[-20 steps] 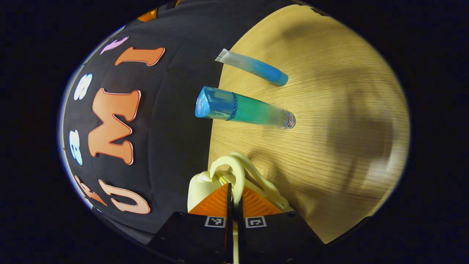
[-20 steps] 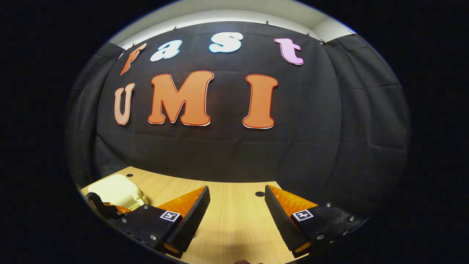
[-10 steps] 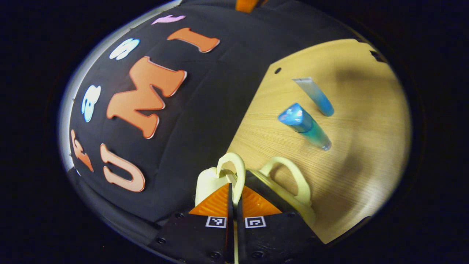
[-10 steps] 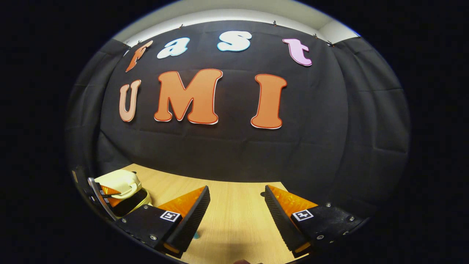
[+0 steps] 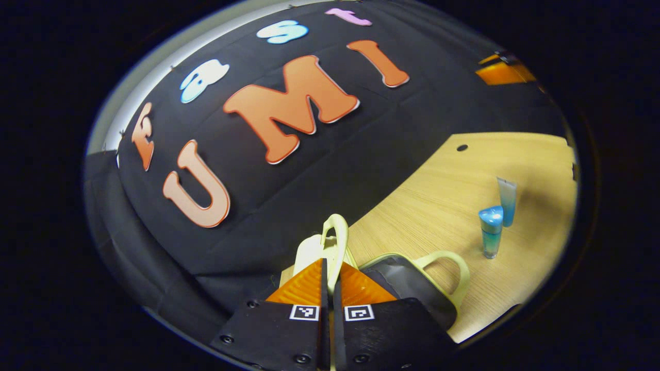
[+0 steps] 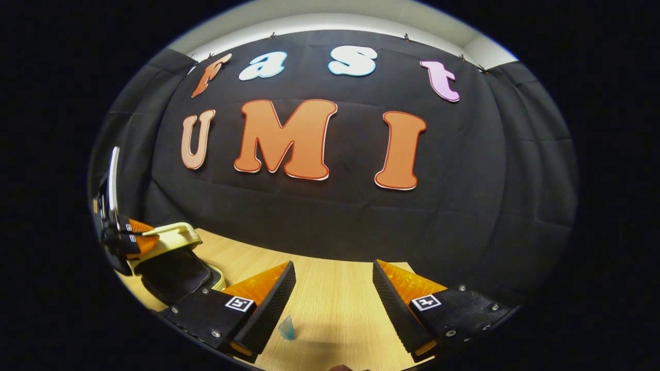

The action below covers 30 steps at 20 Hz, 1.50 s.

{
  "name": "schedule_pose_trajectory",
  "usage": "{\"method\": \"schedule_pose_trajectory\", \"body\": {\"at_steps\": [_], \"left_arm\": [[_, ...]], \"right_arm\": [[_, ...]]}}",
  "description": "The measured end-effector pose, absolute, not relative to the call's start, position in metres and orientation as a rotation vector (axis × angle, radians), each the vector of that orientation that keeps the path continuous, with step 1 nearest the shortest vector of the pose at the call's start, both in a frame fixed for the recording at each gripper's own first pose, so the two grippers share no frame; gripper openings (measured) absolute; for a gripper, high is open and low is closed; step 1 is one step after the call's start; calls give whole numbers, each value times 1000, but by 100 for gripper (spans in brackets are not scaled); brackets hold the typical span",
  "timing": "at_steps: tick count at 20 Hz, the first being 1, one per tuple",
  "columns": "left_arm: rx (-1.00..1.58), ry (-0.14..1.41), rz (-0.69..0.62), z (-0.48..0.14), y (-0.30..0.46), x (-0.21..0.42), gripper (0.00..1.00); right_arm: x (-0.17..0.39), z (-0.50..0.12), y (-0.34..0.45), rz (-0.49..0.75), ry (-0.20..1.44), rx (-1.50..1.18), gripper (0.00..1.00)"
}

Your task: First open the suitcase, pack the skin care products into it, and then close the suitcase.

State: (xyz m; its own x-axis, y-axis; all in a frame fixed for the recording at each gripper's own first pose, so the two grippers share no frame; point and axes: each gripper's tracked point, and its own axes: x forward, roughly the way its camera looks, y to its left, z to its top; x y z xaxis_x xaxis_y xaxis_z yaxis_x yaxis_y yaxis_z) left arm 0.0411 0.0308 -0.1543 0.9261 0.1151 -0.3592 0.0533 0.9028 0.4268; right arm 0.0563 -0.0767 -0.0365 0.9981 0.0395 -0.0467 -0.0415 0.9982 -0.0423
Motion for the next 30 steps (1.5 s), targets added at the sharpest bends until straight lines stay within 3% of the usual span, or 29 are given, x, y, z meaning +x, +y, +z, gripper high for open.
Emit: {"method": "schedule_pose_trajectory", "body": {"at_steps": [7,13,24,30], "left_arm": [[201,353,173,-132,137,42,4],[177,372,299,-138,226,31,4],[121,455,384,-204,337,8,4],[91,573,418,-276,395,-9,4]], "right_arm": [[58,-31,-55,51,56,-61,96],[62,-36,-28,53,79,-79,95],[58,-44,21,35,120,-82,95],[54,-47,44,30,144,-101,95]]}}
